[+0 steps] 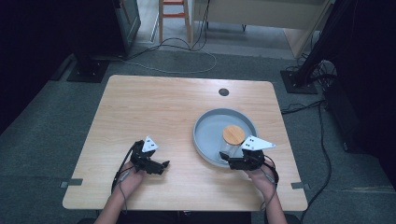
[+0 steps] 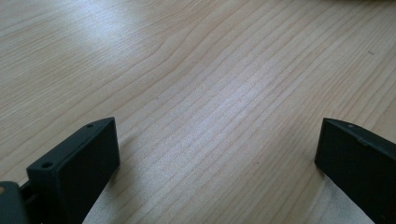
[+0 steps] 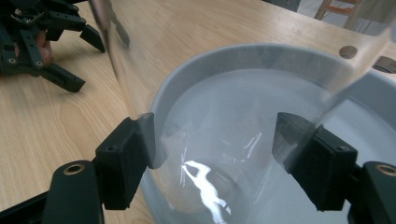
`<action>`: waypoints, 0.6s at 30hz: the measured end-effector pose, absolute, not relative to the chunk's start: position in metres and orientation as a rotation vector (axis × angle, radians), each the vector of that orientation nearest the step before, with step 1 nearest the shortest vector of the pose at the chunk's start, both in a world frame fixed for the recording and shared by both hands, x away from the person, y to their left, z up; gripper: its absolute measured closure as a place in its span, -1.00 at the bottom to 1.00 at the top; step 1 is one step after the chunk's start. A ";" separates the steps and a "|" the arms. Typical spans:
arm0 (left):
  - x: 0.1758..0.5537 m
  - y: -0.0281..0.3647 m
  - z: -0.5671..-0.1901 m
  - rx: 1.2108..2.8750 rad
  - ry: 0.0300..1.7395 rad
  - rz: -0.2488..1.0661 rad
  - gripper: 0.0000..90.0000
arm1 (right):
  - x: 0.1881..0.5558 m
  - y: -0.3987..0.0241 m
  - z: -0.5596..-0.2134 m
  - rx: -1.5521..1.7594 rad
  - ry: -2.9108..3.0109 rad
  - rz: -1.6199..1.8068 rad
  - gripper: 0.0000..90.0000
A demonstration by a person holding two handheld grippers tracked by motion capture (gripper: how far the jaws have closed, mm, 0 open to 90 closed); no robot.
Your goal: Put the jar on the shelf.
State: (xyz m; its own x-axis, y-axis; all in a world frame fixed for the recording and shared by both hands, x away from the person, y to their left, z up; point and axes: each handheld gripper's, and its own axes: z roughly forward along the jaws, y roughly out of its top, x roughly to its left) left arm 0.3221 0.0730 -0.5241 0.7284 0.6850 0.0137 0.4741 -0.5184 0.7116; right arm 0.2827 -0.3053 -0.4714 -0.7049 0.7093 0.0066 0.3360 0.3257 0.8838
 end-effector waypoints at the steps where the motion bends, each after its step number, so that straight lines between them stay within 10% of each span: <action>1: 0.322 0.073 -0.524 2.218 0.872 0.382 -1.00 | 0.283 -0.305 -0.471 0.926 2.215 1.338 -0.41; 18: 0.322 0.073 -0.524 2.218 0.871 0.382 -1.00 | 0.284 -0.303 -0.477 0.929 2.242 1.310 -0.41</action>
State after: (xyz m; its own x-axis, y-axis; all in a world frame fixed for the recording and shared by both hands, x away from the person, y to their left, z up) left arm 0.3220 0.0730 -0.5241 0.7286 0.6848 0.0135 0.4742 -0.5185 0.7116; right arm 0.2844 -0.3034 -0.4768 -0.7084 0.7058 0.0041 0.3501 0.3463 0.8703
